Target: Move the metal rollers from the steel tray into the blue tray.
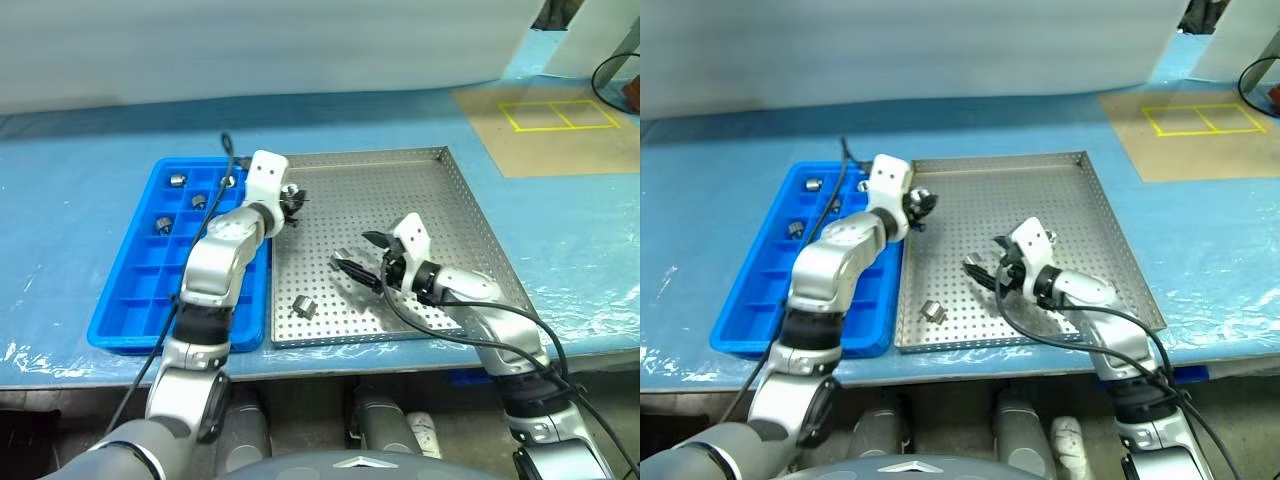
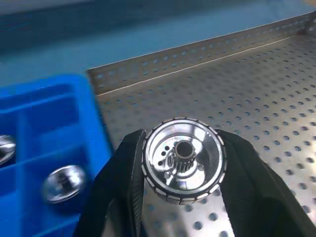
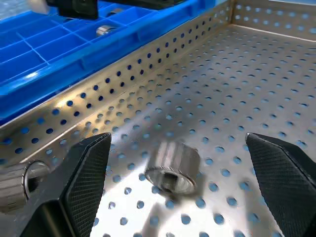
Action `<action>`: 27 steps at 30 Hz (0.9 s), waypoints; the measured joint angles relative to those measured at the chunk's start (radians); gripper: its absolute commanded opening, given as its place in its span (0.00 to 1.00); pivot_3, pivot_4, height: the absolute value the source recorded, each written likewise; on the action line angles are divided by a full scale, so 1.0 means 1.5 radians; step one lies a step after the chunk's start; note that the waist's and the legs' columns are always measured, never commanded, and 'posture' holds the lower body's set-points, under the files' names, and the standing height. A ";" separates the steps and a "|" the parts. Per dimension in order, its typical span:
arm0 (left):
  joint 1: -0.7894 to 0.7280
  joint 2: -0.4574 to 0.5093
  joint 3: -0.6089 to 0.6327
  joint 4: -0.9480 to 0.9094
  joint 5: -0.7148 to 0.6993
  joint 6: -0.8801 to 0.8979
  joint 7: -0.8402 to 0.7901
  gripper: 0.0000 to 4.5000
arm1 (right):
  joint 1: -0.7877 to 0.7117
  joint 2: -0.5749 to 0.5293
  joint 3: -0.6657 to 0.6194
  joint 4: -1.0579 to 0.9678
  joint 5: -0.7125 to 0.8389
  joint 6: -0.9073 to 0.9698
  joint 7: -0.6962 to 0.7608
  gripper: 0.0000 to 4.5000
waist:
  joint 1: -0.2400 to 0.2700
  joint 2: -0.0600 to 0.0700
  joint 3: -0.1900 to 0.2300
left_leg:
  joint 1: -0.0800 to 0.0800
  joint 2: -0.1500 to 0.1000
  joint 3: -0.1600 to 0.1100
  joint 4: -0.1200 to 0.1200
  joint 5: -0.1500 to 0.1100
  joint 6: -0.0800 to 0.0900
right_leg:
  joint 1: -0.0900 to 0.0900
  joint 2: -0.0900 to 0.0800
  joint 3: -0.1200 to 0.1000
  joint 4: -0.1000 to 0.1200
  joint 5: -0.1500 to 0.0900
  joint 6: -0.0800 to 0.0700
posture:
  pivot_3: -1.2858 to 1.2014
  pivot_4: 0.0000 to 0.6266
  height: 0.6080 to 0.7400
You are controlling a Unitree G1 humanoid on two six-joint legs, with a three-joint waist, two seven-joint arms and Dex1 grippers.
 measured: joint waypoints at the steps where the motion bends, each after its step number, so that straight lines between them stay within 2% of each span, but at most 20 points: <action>1: 0.016 0.001 0.001 -0.021 0.012 -0.002 0.023 0.38 | -0.011 0.004 0.008 0.015 -0.004 -0.009 0.010 1.00 | 0.003 0.000 0.000 | 0.000 0.000 0.000 0.000 0.000 0.000 | 0.000 0.000 0.000 0.000 0.000 0.000 | 0.51 0.24 1.00; 10: 0.138 -0.020 0.090 -0.152 0.074 -0.003 0.192 0.38 | -0.099 0.040 0.054 0.141 -0.030 -0.070 0.097 1.00 | 0.039 0.000 0.000 | -0.002 0.000 -0.001 0.000 -0.001 -0.002 | -0.001 0.000 -0.002 0.000 0.000 0.000 | 0.58 0.24 1.00; 16: 0.201 -0.029 0.109 -0.220 0.085 0.022 0.223 0.38 | -0.130 0.061 0.072 0.195 -0.043 -0.095 0.141 1.00 | 0.071 0.000 0.001 | -0.003 0.000 -0.002 0.000 -0.001 -0.002 | -0.002 -0.001 -0.002 0.000 0.000 0.000 | 0.61 0.24 1.00; 27: 0.271 -0.054 0.126 -0.291 0.091 0.080 0.252 0.38 | -0.149 0.082 0.081 0.243 -0.068 -0.126 0.184 1.00 | 0.089 -0.001 0.001 | -0.004 0.000 -0.002 0.000 -0.001 -0.002 | -0.003 -0.001 -0.002 0.000 0.000 0.000 | 0.63 0.24 1.00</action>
